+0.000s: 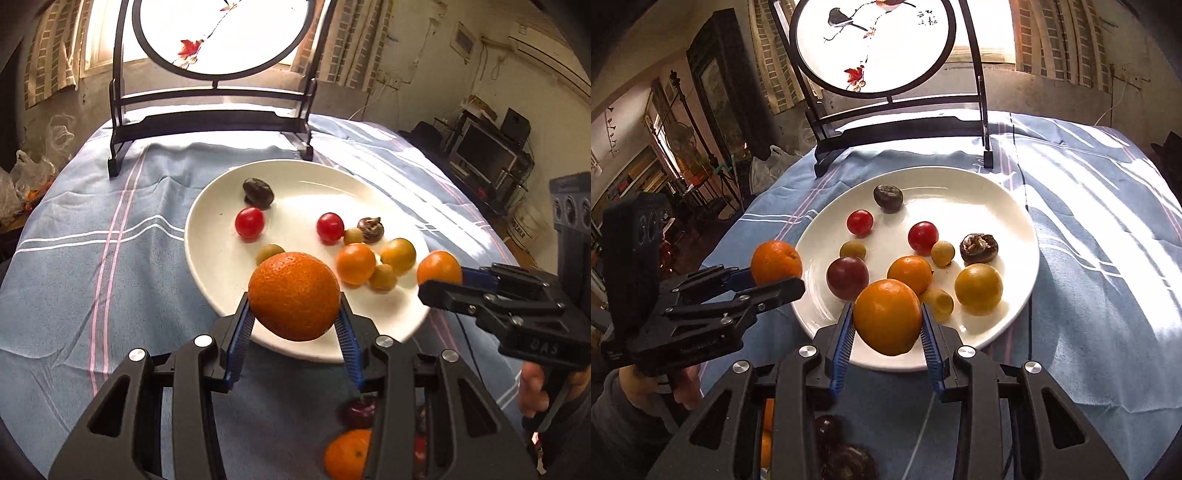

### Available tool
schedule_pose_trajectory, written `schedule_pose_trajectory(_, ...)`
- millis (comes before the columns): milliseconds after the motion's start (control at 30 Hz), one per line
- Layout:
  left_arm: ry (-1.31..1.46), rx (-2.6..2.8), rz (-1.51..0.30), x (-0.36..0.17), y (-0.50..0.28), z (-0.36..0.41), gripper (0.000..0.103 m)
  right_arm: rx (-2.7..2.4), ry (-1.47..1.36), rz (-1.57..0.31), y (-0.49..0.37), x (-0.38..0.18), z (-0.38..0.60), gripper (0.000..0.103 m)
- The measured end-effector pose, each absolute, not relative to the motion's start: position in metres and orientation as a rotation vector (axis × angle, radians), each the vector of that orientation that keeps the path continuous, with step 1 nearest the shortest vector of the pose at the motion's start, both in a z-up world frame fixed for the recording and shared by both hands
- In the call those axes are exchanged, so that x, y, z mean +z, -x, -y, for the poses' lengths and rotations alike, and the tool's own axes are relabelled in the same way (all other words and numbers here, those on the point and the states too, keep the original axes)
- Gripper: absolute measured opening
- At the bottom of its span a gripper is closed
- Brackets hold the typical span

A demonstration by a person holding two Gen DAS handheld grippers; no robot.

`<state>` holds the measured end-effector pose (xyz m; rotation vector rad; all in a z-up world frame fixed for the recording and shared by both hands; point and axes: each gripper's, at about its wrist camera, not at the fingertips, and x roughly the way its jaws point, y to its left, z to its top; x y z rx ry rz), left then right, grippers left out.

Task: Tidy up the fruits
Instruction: 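Carry the orange onto the plate with the left tool while the right tool grasps and places an orange, then grasp another orange with the left tool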

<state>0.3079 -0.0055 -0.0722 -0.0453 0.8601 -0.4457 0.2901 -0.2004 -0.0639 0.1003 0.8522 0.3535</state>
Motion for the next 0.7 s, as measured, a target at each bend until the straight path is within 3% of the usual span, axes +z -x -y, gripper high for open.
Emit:
schedule_pose_trajectory(33,0.061,-0.441,-0.879,-0.077,-0.317,0.005,0.043,0.345,-0.090,-0.852,-0.293,-0.066,0.197,0.036)
schedule_pose_trajectory(100,0.084,-0.439,-0.914,-0.082,-0.329,0.004,0.043,0.322,-0.072,-0.825,-0.293,-0.064,0.194,0.047)
schedule_pose_trajectory(267,0.119,-0.450,-0.878,-0.070,-0.319,-0.004,0.061,0.305,-0.065,-0.776,-0.272,-0.051,0.203,0.048)
schedule_pose_trajectory(500,0.034,-0.500,-0.816,-0.046,-0.244,-0.016,0.067,0.309,-0.086,-0.761,-0.208,-0.049,0.223,0.052)
schedule_pose_trajectory(700,-0.069,-0.505,-0.843,-0.065,-0.176,-0.037,0.067,0.323,-0.089,-0.781,-0.153,-0.067,0.229,0.052)
